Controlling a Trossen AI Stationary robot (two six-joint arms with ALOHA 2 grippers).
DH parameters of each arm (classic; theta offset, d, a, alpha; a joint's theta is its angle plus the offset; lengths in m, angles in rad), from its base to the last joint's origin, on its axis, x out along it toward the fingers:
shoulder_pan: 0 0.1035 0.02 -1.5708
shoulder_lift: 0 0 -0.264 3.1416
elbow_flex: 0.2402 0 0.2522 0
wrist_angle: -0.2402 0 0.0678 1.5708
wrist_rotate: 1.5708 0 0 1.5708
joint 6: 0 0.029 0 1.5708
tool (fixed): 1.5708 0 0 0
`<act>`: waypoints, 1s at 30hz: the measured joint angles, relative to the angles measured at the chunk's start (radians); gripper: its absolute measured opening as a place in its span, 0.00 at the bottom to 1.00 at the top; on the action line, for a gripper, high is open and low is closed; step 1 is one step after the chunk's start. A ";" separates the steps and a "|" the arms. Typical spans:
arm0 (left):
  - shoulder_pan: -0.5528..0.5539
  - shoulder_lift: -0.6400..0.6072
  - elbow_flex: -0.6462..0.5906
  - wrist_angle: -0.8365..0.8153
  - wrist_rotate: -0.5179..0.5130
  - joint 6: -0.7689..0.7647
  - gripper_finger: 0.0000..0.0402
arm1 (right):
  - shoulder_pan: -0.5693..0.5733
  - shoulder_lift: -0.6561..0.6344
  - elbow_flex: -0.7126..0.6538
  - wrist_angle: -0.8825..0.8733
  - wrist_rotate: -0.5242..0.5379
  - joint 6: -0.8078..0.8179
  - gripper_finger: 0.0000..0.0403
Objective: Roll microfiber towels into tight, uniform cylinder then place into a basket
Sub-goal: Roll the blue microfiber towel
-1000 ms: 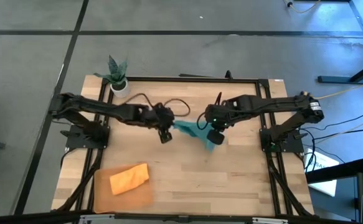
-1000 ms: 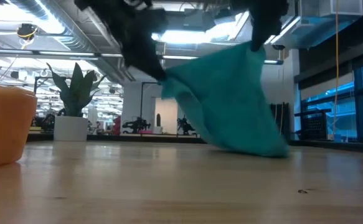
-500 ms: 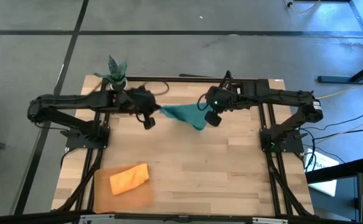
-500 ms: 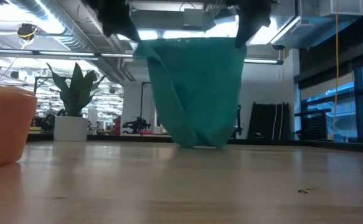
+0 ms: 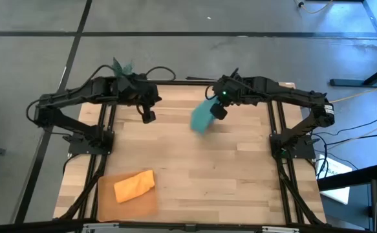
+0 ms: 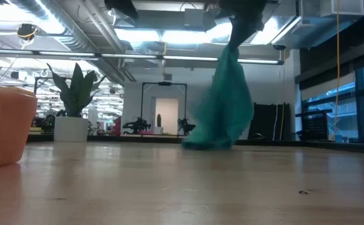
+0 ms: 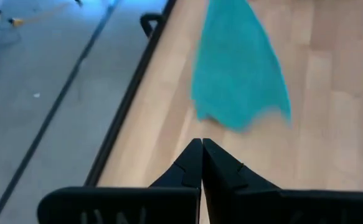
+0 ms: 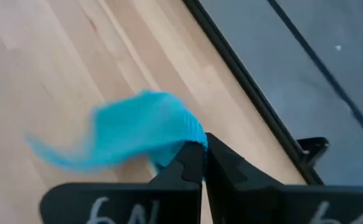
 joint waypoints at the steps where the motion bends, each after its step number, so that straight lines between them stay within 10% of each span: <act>1: -0.002 0.010 0.000 0.001 0.016 -0.001 0.00 | -0.001 0.000 0.000 0.008 -0.016 0.000 0.01; 30: -0.130 0.405 -0.028 0.260 0.080 -0.099 0.18 | -0.031 0.000 0.016 0.055 -0.123 0.079 0.01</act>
